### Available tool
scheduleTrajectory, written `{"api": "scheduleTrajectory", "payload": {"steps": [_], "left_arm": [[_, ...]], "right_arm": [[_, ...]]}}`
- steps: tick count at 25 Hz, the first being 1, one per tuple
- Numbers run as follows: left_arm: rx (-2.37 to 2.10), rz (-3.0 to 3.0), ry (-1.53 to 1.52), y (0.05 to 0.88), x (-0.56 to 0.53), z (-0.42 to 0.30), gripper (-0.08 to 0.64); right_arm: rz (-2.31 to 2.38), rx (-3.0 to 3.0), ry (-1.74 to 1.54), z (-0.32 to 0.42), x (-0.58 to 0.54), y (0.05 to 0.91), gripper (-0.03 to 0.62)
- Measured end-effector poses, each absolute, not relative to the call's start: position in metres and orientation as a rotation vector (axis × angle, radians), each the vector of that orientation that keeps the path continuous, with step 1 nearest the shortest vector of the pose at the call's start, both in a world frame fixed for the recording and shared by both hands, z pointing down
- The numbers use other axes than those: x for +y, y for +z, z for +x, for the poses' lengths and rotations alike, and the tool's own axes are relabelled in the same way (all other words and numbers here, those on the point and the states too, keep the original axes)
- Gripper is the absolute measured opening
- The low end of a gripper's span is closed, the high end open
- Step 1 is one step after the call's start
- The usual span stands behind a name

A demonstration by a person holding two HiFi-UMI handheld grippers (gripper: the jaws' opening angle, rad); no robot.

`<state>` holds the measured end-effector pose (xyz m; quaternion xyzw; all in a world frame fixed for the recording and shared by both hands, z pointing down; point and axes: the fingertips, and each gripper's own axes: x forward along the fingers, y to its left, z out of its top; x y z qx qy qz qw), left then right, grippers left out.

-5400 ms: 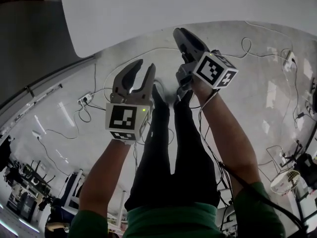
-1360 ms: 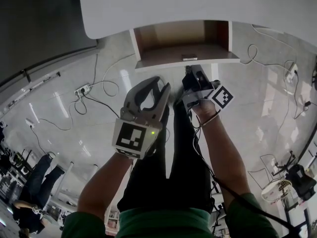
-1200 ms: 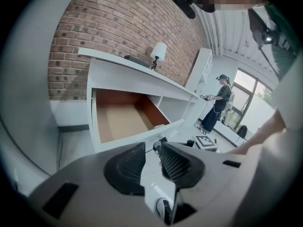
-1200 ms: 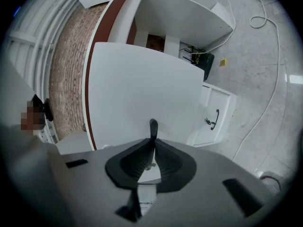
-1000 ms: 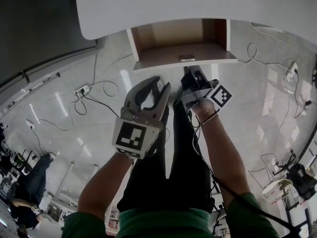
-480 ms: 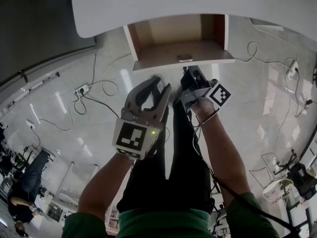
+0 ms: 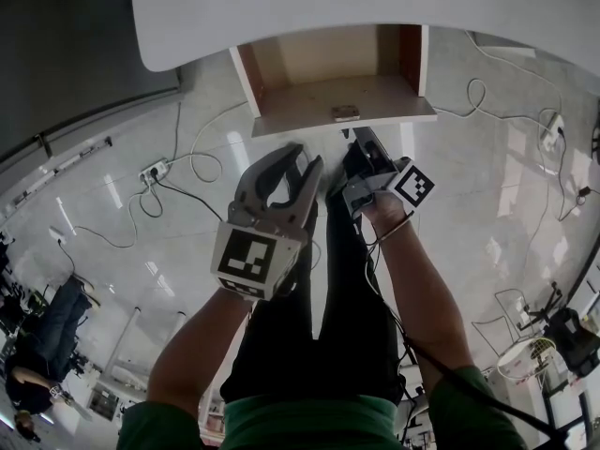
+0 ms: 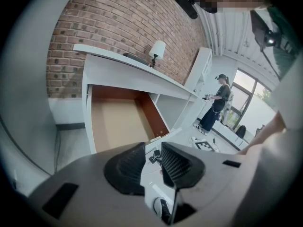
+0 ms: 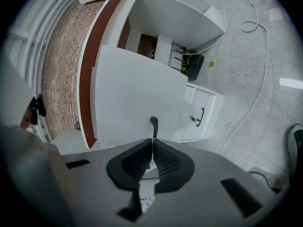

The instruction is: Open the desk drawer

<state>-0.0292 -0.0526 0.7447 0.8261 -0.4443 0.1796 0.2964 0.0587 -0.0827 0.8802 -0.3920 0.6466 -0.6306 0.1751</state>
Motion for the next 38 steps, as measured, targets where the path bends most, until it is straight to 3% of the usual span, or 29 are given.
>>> {"api": "scheduleTrajectory", "payload": {"steps": [12,19,28,38], "left_arm": [[-1.172,2.181,0.48,0.74,-0.051,-0.03,0.098],[-1.222,2.208,0.441,0.706,-0.067,-0.036,0.098],[-1.285,2.264,0.381,0.585,-0.095,-0.043,0.098],[-1.573,2.427,0.219,0.381,-0.17,-0.077,0.083]], "right_arm": [[-1.15,1.84,-1.793,0.069,-0.08,0.879,0.008],[-1.2,1.913,-1.783,0.084,-0.069,0.831,0.005],[-1.247,2.168,-1.569,0.079,-0.092,0.638,0.003],[-1.475,2.69,-0.742,0.07,-0.185,0.398,-0.003]]}}
